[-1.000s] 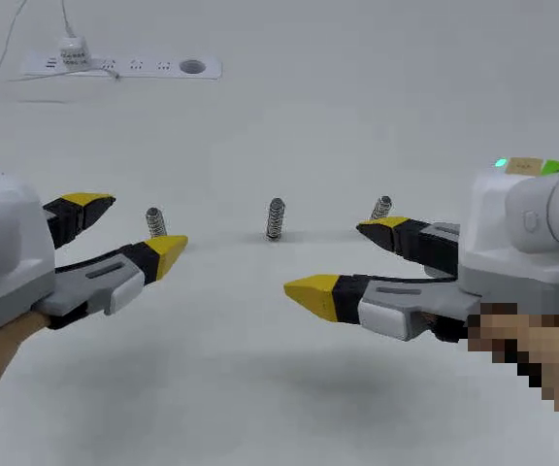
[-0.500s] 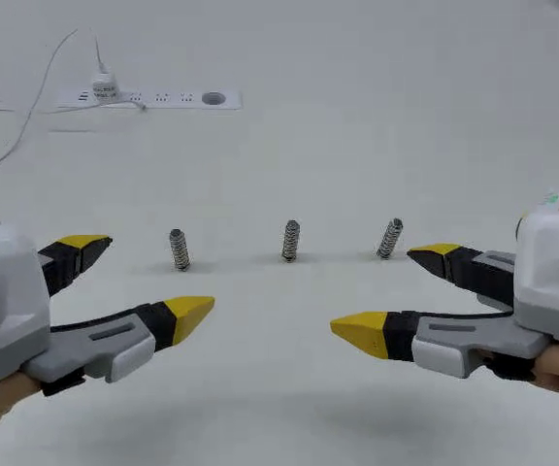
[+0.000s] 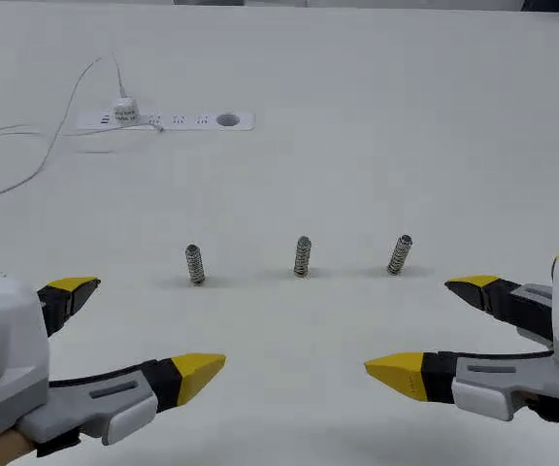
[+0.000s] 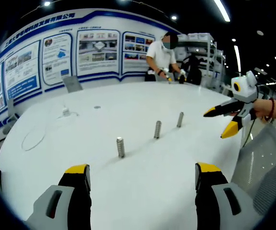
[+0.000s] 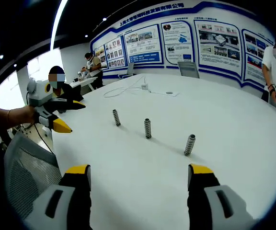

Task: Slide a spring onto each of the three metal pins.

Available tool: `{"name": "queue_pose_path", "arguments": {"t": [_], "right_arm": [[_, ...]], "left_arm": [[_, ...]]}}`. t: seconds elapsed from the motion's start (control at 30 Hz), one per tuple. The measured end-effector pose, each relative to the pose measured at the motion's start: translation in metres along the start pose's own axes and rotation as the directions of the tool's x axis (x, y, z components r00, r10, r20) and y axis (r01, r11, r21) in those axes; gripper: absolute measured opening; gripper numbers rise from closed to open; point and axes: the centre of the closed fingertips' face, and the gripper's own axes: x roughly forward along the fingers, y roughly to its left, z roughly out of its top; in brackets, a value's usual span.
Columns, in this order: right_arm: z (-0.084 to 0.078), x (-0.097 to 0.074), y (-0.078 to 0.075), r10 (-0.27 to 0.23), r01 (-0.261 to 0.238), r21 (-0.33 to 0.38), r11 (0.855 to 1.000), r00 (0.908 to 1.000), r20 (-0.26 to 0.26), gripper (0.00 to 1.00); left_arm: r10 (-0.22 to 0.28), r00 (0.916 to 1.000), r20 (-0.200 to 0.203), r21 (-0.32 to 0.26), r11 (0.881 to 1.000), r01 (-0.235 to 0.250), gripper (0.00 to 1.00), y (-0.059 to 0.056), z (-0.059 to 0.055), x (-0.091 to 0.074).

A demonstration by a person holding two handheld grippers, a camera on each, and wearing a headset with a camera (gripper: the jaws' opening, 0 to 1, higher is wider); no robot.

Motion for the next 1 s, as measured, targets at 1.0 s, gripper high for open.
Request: {"name": "queue_pose_path", "arguments": {"t": [1.0], "right_arm": [[-0.006,-0.011,-0.005,-0.039,0.038,0.034,0.999,0.9992,0.014,0.93]], "left_arm": [[0.041,0.9991,-0.012,-0.013,0.999,-0.041,1.0,0.0,-0.005,-0.017]]}}
